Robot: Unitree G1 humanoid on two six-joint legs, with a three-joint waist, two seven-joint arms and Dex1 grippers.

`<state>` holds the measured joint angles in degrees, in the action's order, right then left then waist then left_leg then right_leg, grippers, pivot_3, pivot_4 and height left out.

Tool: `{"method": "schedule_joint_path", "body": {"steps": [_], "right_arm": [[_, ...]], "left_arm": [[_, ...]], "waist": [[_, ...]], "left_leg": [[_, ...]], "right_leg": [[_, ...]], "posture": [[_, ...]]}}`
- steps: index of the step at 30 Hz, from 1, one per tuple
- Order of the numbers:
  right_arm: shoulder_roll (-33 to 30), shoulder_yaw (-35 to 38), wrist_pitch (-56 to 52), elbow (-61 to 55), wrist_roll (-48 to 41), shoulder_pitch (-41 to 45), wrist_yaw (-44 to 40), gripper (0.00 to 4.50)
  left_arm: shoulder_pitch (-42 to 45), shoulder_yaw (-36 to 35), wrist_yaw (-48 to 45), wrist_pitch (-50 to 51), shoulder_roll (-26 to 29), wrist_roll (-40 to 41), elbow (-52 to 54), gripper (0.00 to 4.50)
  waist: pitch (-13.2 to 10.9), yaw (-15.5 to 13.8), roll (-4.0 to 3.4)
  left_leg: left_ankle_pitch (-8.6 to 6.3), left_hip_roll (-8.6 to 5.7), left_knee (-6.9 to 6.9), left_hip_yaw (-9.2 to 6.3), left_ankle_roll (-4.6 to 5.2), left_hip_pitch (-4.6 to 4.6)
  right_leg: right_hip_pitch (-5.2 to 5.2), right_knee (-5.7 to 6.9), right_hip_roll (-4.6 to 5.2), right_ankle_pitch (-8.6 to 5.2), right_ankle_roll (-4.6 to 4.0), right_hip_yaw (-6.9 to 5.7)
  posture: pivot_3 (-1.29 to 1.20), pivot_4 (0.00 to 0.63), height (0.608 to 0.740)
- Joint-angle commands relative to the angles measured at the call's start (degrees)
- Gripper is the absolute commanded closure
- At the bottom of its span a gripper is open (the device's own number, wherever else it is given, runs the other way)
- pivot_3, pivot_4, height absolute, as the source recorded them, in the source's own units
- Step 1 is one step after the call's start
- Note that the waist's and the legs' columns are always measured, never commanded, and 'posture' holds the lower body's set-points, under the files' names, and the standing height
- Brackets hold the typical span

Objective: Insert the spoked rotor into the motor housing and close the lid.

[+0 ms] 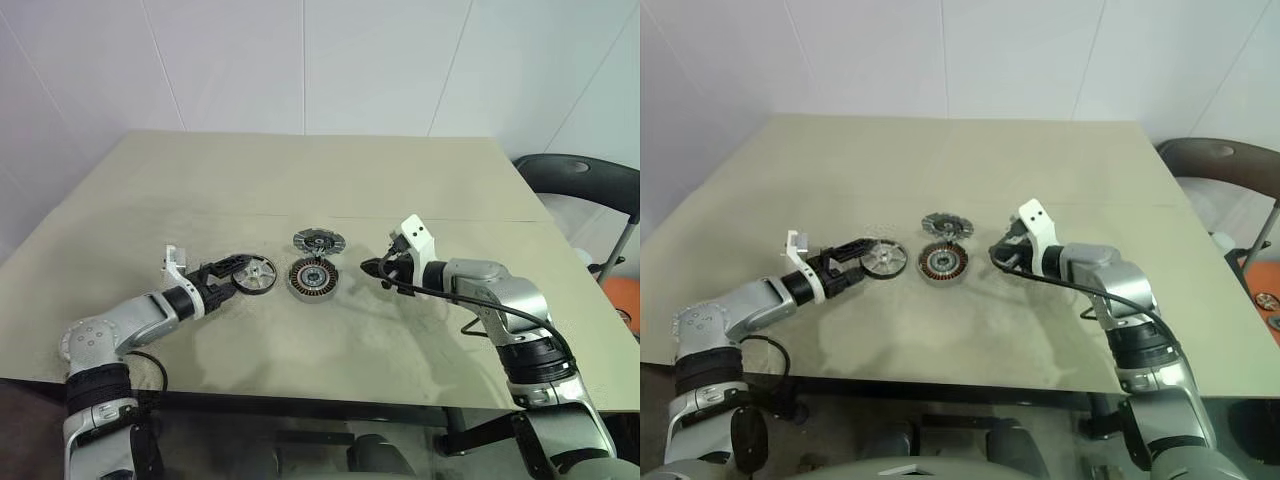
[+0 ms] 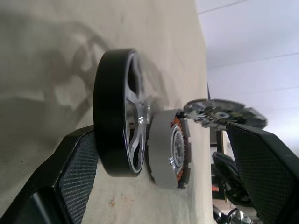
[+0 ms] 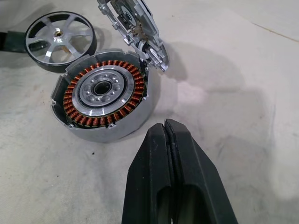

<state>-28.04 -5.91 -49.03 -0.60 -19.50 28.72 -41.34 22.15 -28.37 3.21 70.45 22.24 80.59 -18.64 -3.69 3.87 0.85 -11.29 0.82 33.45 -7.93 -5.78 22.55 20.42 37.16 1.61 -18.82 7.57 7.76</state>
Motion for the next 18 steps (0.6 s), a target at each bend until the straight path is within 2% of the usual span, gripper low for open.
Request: {"method": "schedule_joint_path", "body": {"steps": [1,7,9,16,18], "right_arm": [[-0.3,2.3,0.1,-2.4,-0.9,0.5,0.7,4.50],[-0.5,2.7,0.3,-2.1,-0.7,0.1,1.1,4.50],[-0.4,2.6,0.3,-2.1,-0.7,0.0,1.2,4.50],[-0.6,2.7,0.4,-1.8,-0.7,0.1,1.0,4.50],[-1.4,3.5,0.1,-3.1,-2.1,-0.5,-0.6,4.50]], "left_arm": [[1.1,0.1,-2.2,-0.1,0.6,-1.9,-1.0,1.28],[1.3,0.5,-6.3,-0.2,1.9,-6.7,-4.1,3.33],[1.4,0.4,-7.9,-0.6,2.2,-8.2,-5.3,3.85],[1.4,-0.1,-15.7,-1.0,3.0,-11.3,-7.9,3.85],[2.0,-1.7,-18.4,0.0,2.8,-9.4,-8.2,3.85]], "waist": [[0.0,0.0,0.00],[0.0,0.1,0.00],[0.0,0.0,0.01],[0.0,0.2,-0.01],[0.0,0.1,-0.01]], "left_leg": [[0.00,0.00,0.00,0.00,0.00,0.00],[0.00,0.00,0.00,0.00,0.00,0.00],[0.00,0.00,0.00,0.00,0.00,0.00],[0.02,-0.01,0.00,0.02,-0.04,-0.07],[0.02,0.00,-0.01,0.02,-0.04,-0.06]], "right_leg": [[0.00,0.00,0.00,0.00,0.00,0.00],[0.00,0.00,0.00,0.00,0.00,0.00],[-0.01,0.00,0.00,0.00,0.00,-0.01],[0.00,0.01,0.00,-0.01,-0.01,-0.01],[0.00,0.00,0.00,-0.01,-0.01,-0.01]], "posture": [[0.00,0.000,0.740],[0.00,0.000,0.740],[0.00,0.000,0.740],[0.00,0.000,0.740],[0.00,0.000,0.740]]}}
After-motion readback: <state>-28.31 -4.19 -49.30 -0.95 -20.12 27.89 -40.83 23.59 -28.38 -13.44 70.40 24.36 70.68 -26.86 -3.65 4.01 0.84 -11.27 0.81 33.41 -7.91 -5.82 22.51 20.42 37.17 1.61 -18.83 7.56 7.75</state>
